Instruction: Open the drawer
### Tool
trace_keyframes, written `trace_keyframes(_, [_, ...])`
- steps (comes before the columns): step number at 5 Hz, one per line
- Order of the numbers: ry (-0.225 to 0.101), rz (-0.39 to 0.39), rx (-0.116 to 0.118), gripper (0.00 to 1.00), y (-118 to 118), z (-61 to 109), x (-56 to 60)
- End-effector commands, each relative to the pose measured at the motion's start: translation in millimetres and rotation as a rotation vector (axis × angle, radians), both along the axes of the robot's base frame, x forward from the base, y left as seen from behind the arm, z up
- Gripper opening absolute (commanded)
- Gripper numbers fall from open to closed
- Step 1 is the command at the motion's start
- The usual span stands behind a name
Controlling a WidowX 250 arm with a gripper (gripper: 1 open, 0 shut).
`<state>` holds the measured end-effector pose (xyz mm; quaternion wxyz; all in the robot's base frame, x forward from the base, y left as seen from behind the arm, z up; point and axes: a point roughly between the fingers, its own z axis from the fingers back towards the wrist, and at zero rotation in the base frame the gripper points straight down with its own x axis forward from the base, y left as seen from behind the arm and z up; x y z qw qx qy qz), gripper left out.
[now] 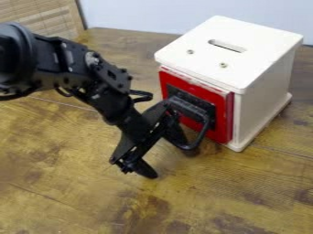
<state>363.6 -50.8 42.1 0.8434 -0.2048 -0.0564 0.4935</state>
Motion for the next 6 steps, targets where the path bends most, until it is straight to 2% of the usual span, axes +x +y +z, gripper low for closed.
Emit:
trace_keyframes(1, [-0.064,0.085,0.024,1.0,26.9,24.1,2.2])
trace_keyframes(2, [-0.065,0.133,0.029,1.0,28.2,24.9,-0.7])
trace_keyframes(5, [-0.055,0.054,0.015,1.0,1.9,23.5,-8.6])
trace_keyframes(6, [-0.053,0.026,0.011,1.0,4.1,23.4,-5.0])
